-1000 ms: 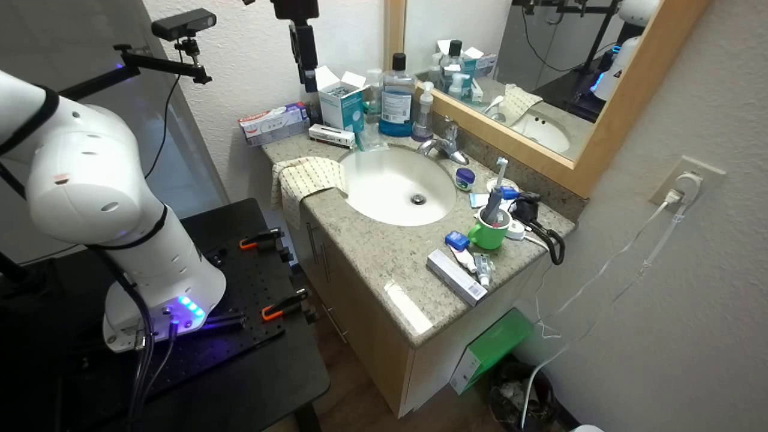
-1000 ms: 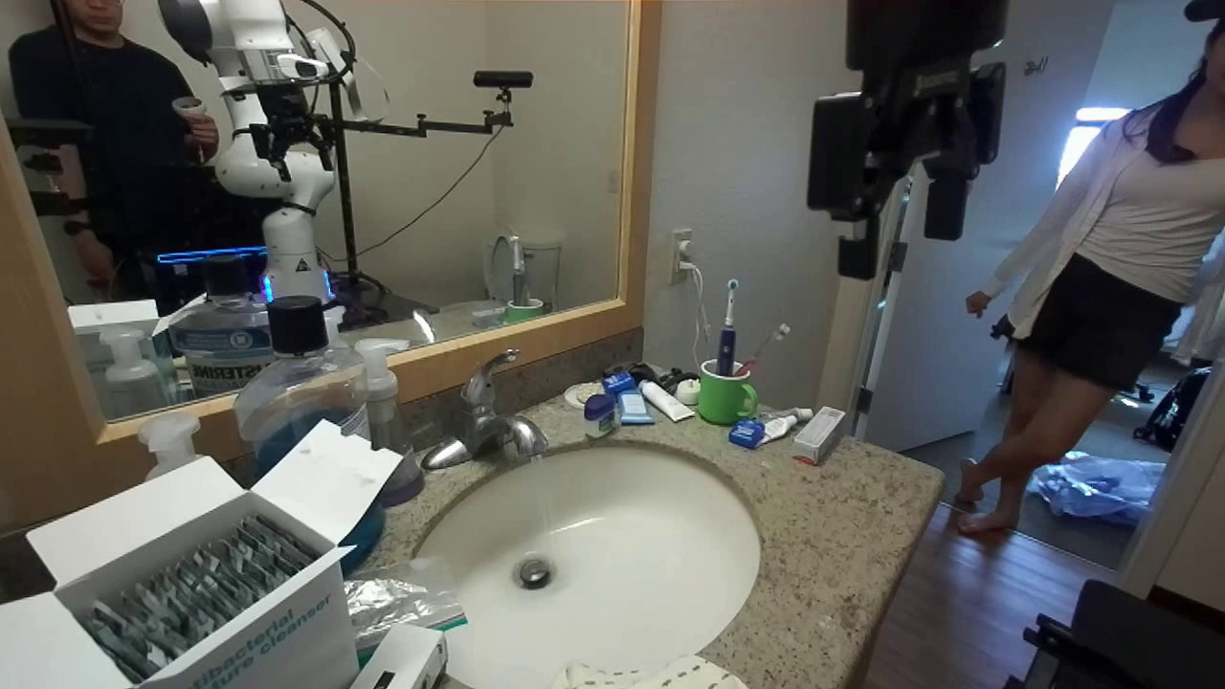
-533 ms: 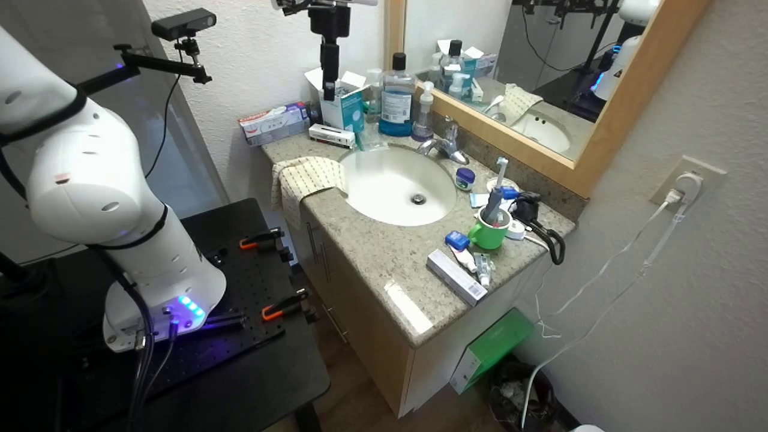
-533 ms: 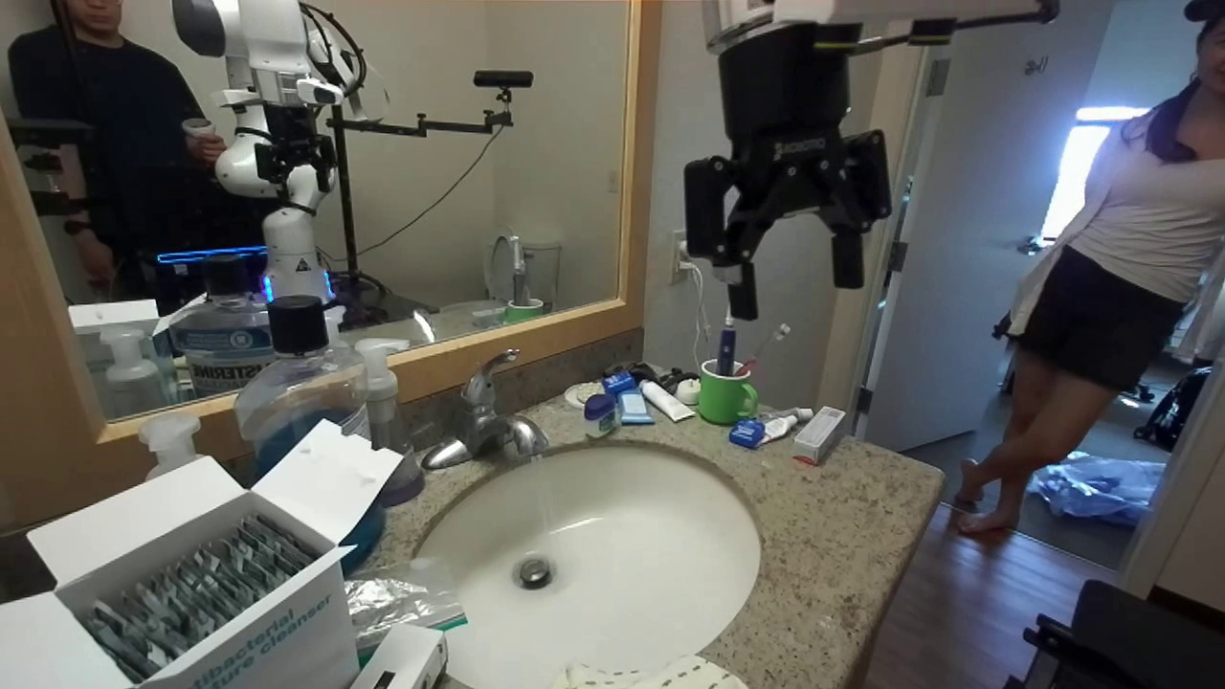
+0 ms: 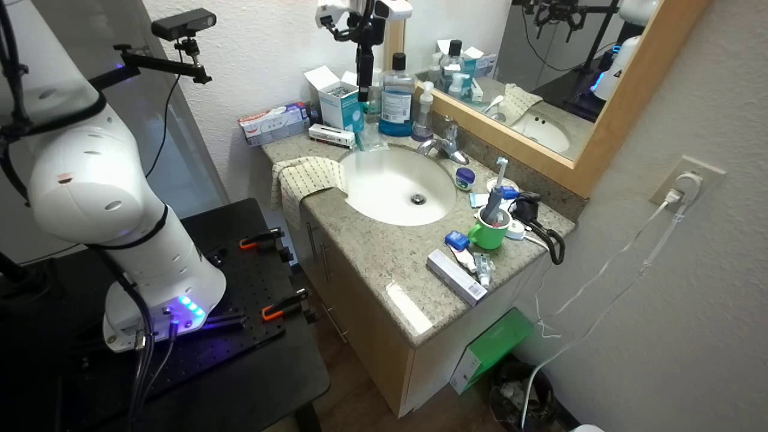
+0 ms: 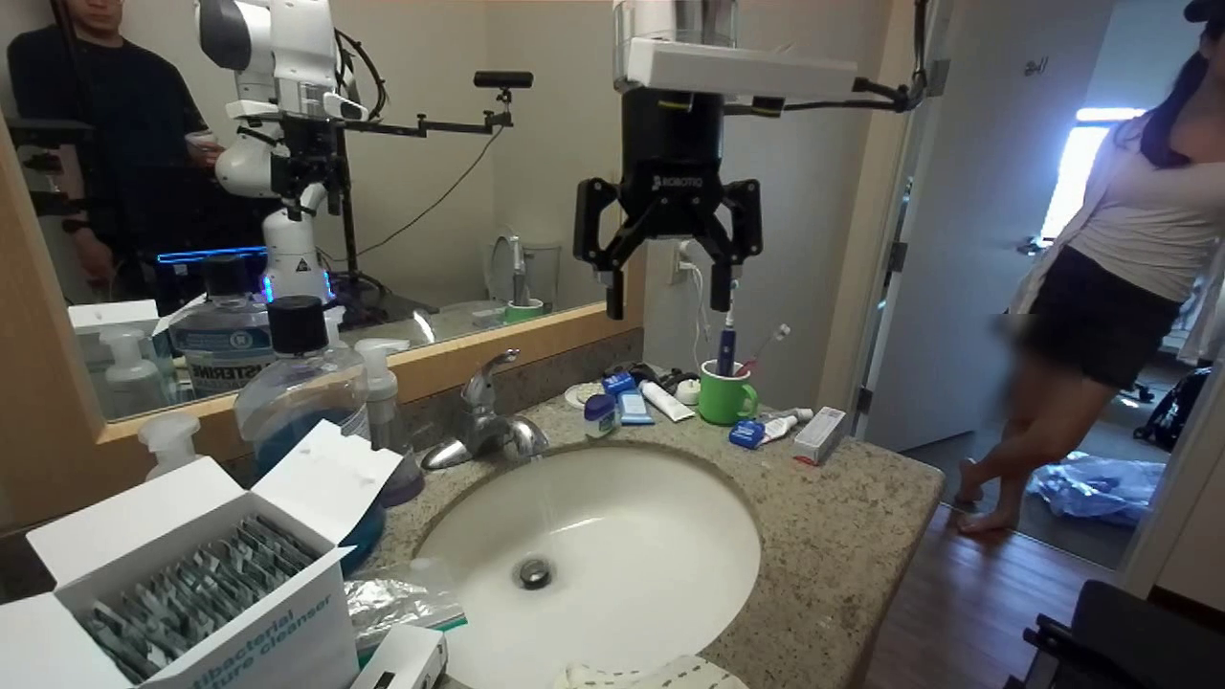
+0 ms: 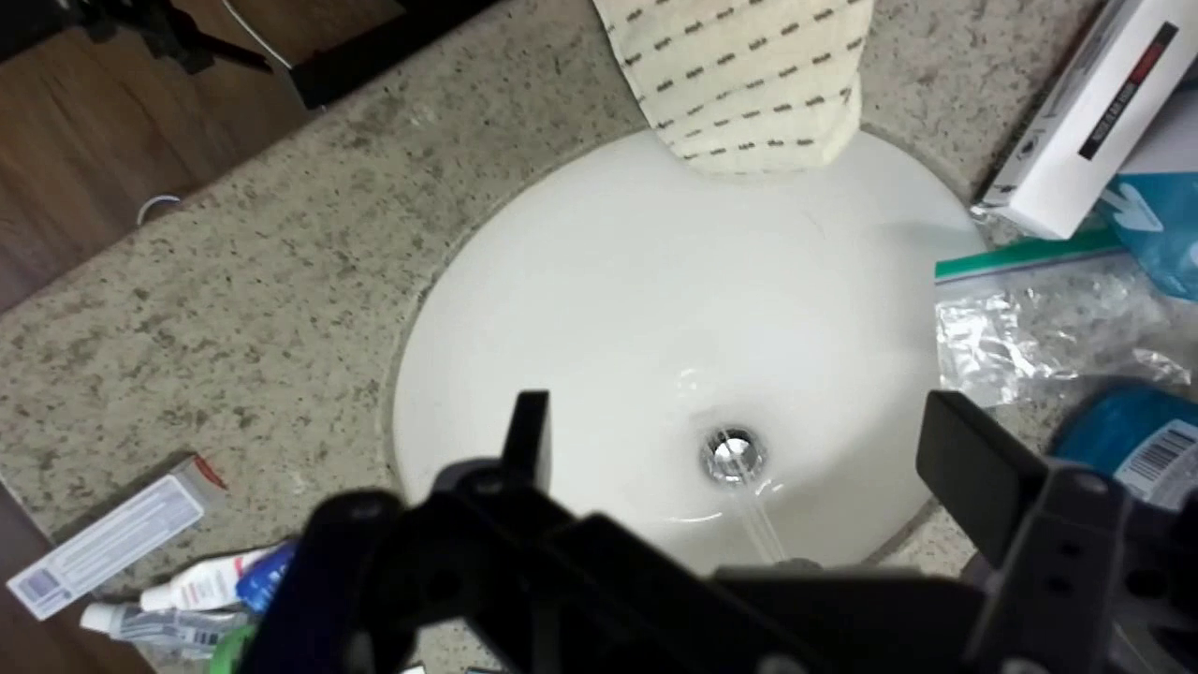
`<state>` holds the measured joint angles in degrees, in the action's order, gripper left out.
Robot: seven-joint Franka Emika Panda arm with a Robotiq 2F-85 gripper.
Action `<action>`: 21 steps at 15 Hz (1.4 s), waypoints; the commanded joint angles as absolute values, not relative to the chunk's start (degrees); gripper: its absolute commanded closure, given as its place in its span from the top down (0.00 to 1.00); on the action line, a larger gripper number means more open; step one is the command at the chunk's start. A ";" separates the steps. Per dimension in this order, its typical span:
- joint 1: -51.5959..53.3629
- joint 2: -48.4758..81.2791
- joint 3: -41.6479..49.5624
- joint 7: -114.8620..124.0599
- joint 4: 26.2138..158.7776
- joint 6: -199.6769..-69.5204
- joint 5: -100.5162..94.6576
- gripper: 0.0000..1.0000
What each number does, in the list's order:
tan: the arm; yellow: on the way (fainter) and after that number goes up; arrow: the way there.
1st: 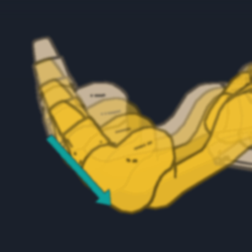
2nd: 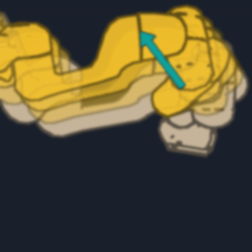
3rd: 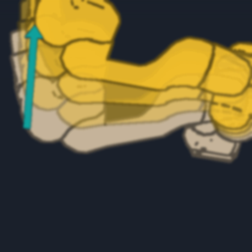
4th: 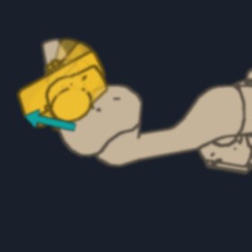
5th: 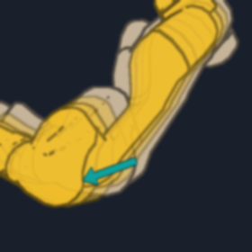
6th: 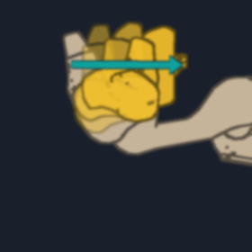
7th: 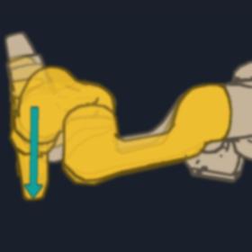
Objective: Close the tap
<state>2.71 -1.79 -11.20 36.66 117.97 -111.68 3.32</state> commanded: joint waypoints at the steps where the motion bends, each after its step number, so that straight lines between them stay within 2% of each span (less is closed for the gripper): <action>1: 4.78 2.01 -9.87 36.30 114.20 -113.81 2.68 1.00; 10: 7.21 8.31 -8.22 26.60 106.32 -103.72 -2.86 1.00; 11: 7.17 6.92 -8.03 27.36 109.19 -107.52 -0.97 1.00; 21: 6.93 9.74 -6.93 19.38 107.62 -110.60 -3.42 1.00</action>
